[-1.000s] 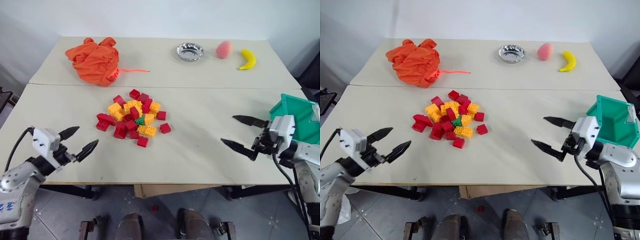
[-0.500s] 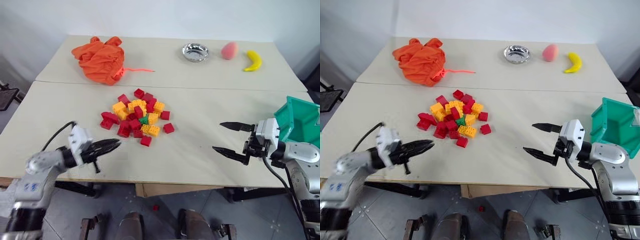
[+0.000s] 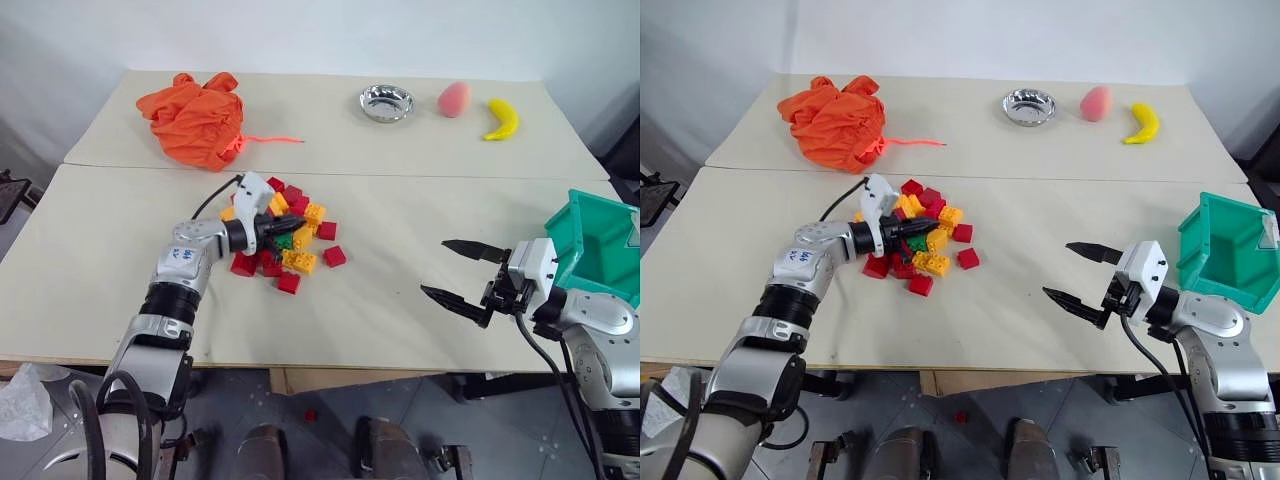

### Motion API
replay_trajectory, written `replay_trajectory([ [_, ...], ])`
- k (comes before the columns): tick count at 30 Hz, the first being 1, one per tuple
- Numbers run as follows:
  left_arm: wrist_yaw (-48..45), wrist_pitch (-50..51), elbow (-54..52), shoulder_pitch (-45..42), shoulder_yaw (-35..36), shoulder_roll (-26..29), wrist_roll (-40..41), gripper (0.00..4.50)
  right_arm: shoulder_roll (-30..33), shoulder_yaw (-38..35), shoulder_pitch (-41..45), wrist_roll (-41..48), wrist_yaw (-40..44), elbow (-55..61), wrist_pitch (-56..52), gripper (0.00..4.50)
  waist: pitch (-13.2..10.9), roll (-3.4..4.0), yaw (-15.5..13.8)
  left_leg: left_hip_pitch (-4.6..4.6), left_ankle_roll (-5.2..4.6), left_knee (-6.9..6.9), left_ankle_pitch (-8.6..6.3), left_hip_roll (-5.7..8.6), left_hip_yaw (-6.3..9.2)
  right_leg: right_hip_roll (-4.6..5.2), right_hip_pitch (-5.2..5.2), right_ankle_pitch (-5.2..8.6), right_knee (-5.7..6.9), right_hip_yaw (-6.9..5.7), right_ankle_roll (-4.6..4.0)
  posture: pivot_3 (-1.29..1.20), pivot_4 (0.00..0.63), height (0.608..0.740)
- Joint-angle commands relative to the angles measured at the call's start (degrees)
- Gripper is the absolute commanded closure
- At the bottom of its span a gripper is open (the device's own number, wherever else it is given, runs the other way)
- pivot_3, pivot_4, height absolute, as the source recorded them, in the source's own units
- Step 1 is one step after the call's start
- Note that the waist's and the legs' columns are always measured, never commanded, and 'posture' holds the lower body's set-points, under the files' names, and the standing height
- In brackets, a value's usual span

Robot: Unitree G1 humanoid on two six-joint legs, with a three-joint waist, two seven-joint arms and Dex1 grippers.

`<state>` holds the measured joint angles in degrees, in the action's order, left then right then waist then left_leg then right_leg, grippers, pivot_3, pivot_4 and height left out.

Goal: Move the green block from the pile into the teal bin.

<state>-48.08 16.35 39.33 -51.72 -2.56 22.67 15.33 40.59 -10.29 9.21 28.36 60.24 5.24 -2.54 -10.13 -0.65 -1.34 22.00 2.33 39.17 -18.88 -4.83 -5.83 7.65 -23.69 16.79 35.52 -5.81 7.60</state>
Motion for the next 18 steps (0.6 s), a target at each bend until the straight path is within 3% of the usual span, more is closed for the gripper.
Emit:
replay_trajectory([
  [1, 0.35, -2.68, 4.51, -2.36, 0.20, 2.42, -3.57, 4.46, -0.26, -0.97, 0.47, 0.11, -0.74, 2.03, 0.45, 0.00, 0.00, 0.00, 0.00, 0.00, 0.00, -0.03, 0.00, 0.00, 0.00, 0.00, 0.00, 0.00, -0.01, 0.00, 0.00, 0.00, 0.150, 0.740],
  [4, 4.36, -6.76, 9.92, -4.49, 1.43, 3.79, -6.16, 4.46, -0.65, -1.02, 0.91, -0.30, -1.27, 1.57, 1.08, 0.00, -0.01, -0.02, 0.01, -0.01, 0.00, -0.04, 0.00, 0.00, 0.00, 0.00, 0.00, 0.00, -0.01, -0.01, 0.00, 0.00, 0.150, 0.740],
  [7, 1.61, -9.09, 9.76, -4.37, 2.42, 3.00, -5.21, 4.46, -1.14, -0.69, 1.34, -0.56, -1.52, 1.30, 1.30, 0.00, -0.01, -0.01, -0.02, 0.00, 0.00, -0.01, 0.00, 0.00, 0.00, 0.00, 0.01, 0.00, 0.00, -0.01, 0.00, 0.00, 0.150, 0.740],
  [13, -12.37, -9.20, -1.43, 2.54, -1.66, 5.09, -5.12, 4.46, -1.90, -0.49, 1.23, -0.46, -1.10, 0.73, 1.99, 0.00, -0.01, -0.01, -0.05, 0.01, 0.00, -0.03, 0.00, 0.00, 0.00, -0.01, 0.00, 0.00, -0.02, -0.02, 0.00, 0.00, 0.150, 0.740],
  [18, -18.77, -5.02, -11.52, 7.10, -0.43, 7.83, -1.64, 4.46, -2.87, -0.32, 0.49, -0.89, -0.97, 0.12, 3.30, 0.00, -0.01, -0.01, 0.01, 0.00, 0.00, 0.02, 0.00, 0.00, 0.00, 0.00, 0.00, 0.00, 0.06, 0.00, 0.00, 0.00, 0.150, 0.740],
])
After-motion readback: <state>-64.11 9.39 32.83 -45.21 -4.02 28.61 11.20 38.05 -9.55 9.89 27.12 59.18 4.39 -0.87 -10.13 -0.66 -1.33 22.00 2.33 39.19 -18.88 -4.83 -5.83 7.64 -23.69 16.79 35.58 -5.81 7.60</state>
